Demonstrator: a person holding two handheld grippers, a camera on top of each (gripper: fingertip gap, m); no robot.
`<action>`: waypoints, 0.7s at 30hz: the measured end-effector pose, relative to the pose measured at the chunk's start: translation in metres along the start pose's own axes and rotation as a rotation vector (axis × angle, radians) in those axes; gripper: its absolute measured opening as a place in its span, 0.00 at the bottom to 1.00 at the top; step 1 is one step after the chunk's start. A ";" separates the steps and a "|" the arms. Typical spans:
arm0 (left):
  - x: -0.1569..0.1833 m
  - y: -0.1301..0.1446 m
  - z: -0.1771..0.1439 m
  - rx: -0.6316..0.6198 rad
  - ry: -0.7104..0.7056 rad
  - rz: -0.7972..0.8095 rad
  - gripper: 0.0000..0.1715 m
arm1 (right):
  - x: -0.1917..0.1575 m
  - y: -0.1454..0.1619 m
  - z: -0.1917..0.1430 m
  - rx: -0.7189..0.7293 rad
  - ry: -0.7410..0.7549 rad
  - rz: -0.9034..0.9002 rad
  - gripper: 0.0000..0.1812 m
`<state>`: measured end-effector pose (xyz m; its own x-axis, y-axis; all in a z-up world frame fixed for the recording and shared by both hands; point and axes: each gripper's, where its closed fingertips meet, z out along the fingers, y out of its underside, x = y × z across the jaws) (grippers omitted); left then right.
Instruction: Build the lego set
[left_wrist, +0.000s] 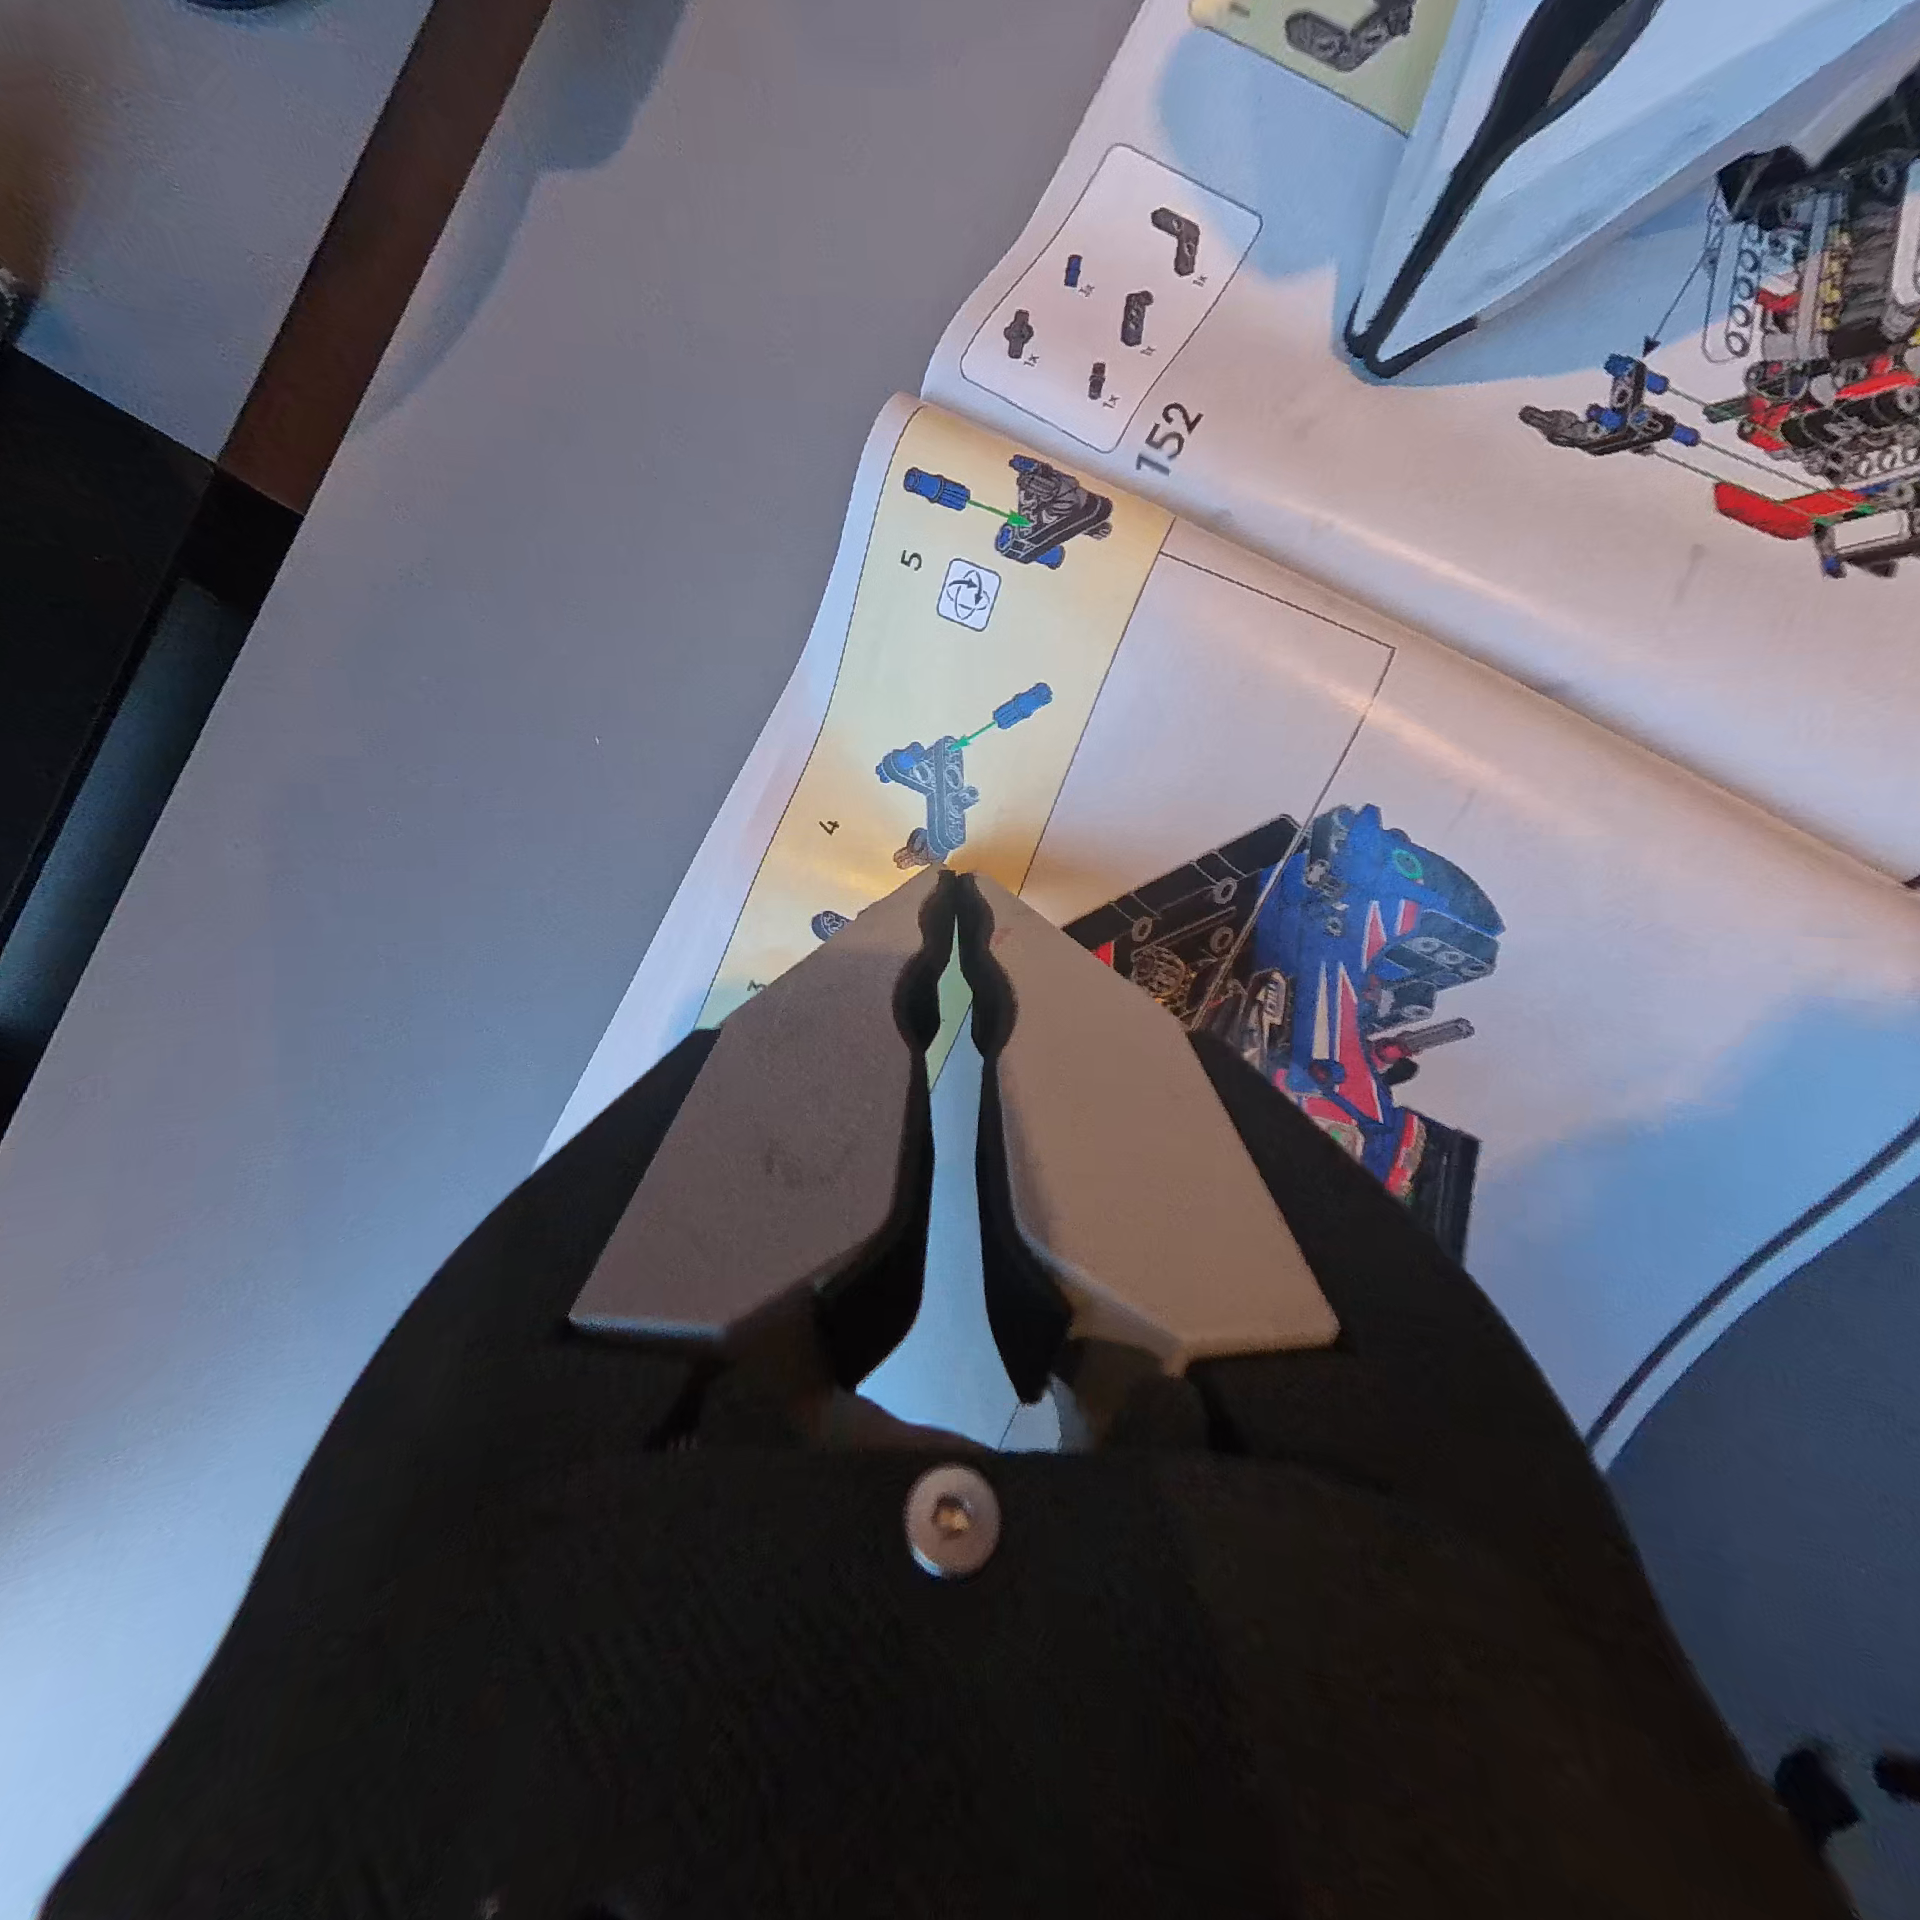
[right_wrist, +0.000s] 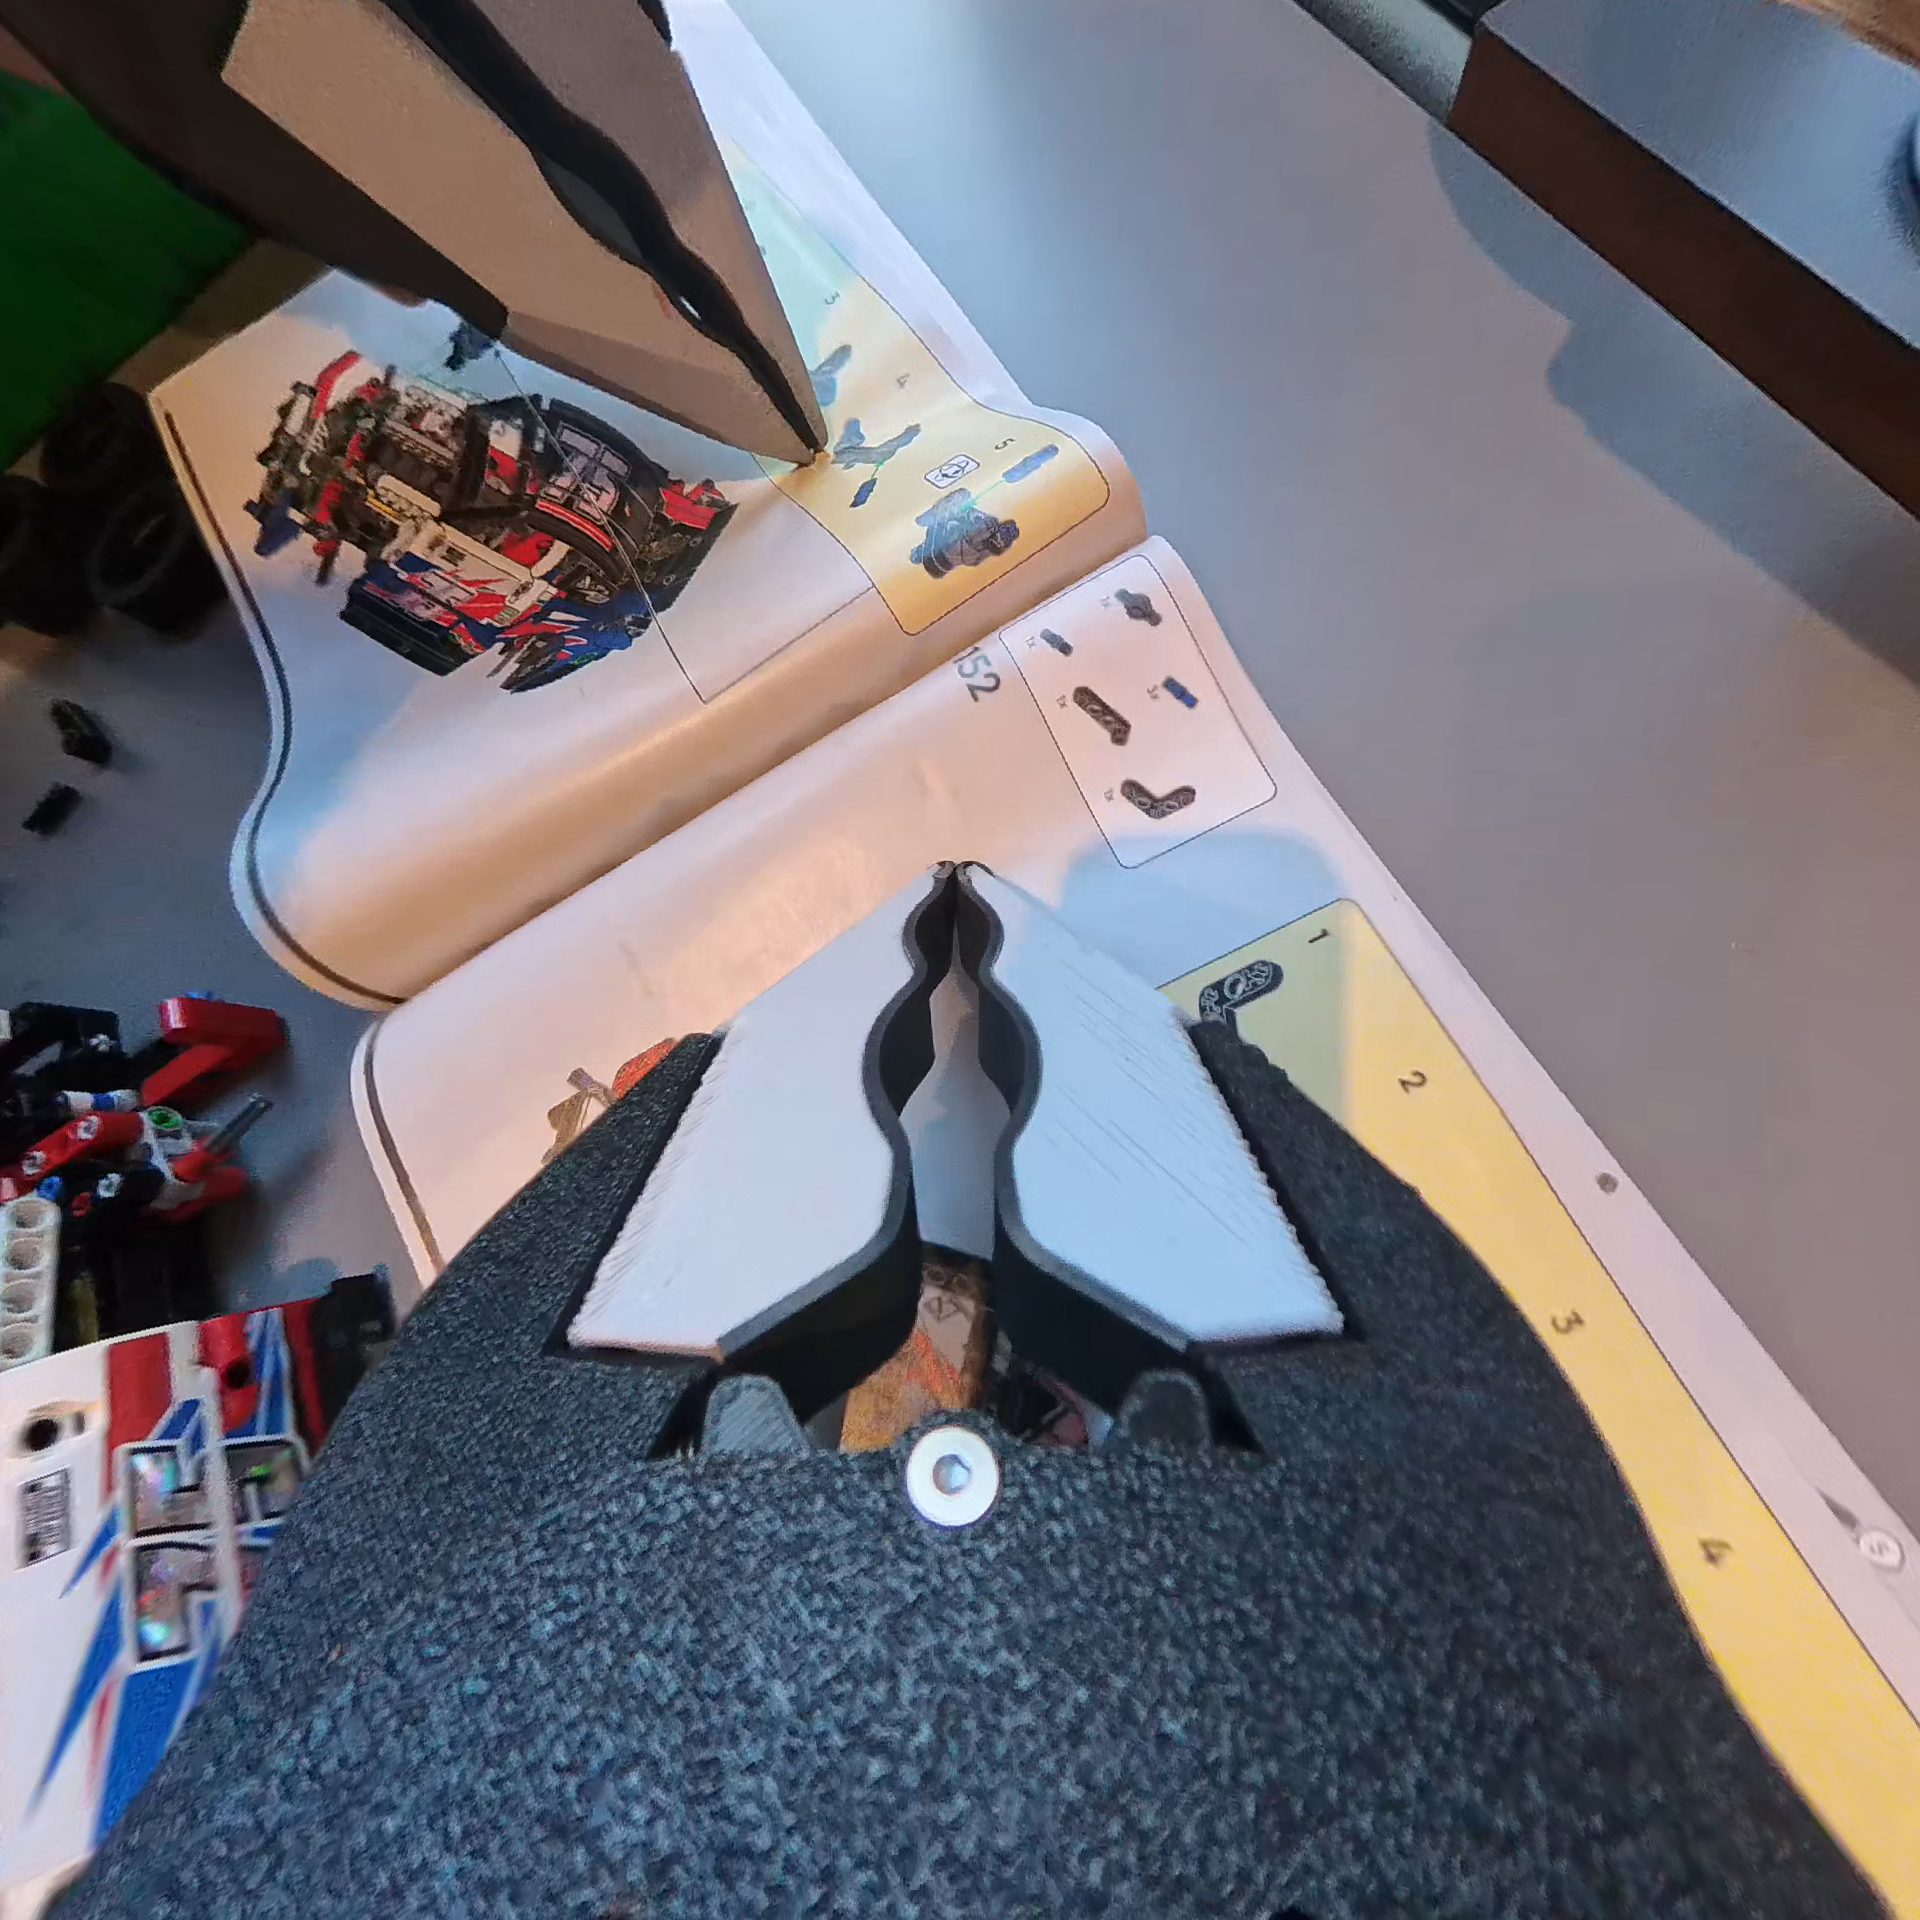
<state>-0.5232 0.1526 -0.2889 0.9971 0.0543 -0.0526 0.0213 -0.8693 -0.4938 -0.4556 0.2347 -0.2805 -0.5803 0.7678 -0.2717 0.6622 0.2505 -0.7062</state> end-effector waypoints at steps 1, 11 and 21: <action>-0.002 0.001 -0.002 -0.001 -0.002 -0.019 0.00 | -0.001 -0.002 -0.003 -0.003 -0.002 0.013 0.00; -0.026 0.017 -0.211 0.183 -0.113 -0.149 0.00 | -0.059 -0.007 -0.118 0.104 0.138 -0.013 0.03; -0.058 0.198 -0.264 0.053 -0.211 -0.407 0.19 | -0.131 0.050 -0.192 0.232 0.298 0.160 0.03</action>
<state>-0.5582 -0.1525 -0.1550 0.8718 0.4895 -0.0181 0.3988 -0.7307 -0.5541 -0.2559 0.2601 -0.1546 -0.2934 0.9319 -0.2131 0.5888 0.0005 -0.8083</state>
